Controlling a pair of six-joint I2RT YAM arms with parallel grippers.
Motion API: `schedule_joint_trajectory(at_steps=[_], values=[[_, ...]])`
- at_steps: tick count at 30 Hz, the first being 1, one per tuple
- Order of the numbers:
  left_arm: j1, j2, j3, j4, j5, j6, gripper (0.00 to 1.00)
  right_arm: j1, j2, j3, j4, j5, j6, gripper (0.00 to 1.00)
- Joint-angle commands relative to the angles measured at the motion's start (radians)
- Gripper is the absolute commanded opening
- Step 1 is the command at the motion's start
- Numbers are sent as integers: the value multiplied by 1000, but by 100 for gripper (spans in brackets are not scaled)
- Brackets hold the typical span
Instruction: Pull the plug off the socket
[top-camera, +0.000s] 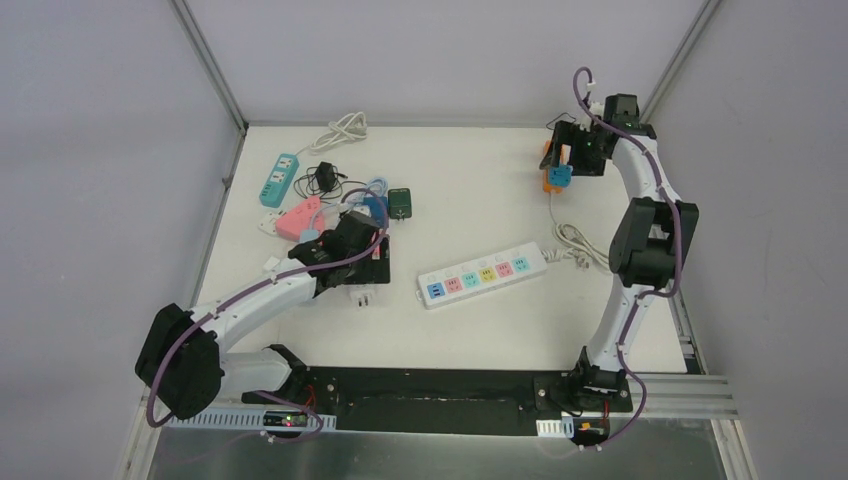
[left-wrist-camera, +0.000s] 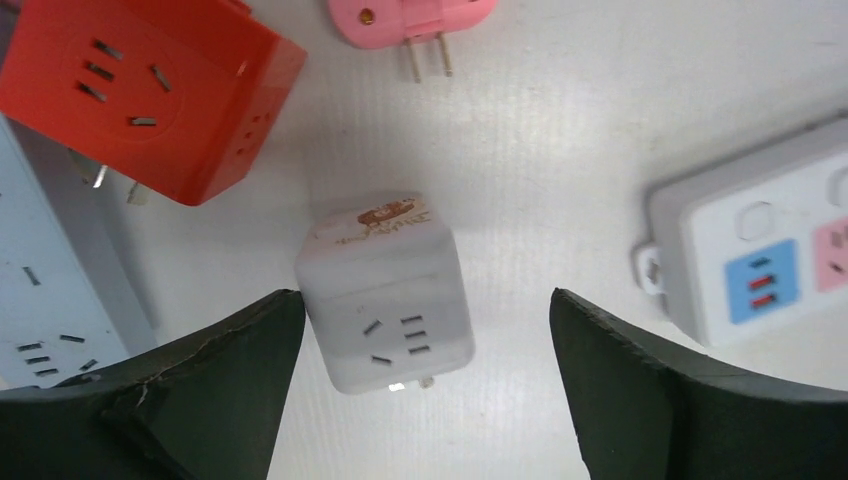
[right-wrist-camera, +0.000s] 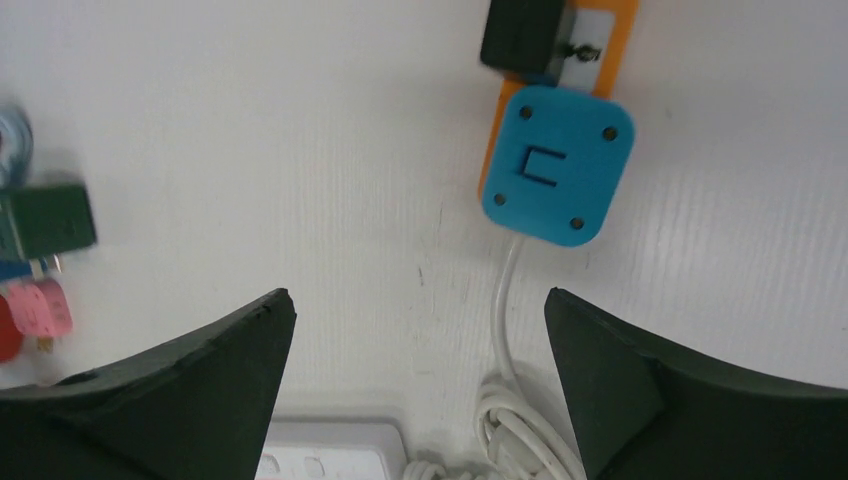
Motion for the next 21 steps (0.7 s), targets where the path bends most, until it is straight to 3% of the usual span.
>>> schedule_joint_trajectory(at_steps=[1,14,21], values=[[10,-67,97,23,170,3,95,-58,89,139,78,62,198,100],[10,-51,179,203,292,-55,96,-122,338,302,112,-88,347,97],[10,19,218,222,328,-56,97,-129,376,295,151,-241,373,81]])
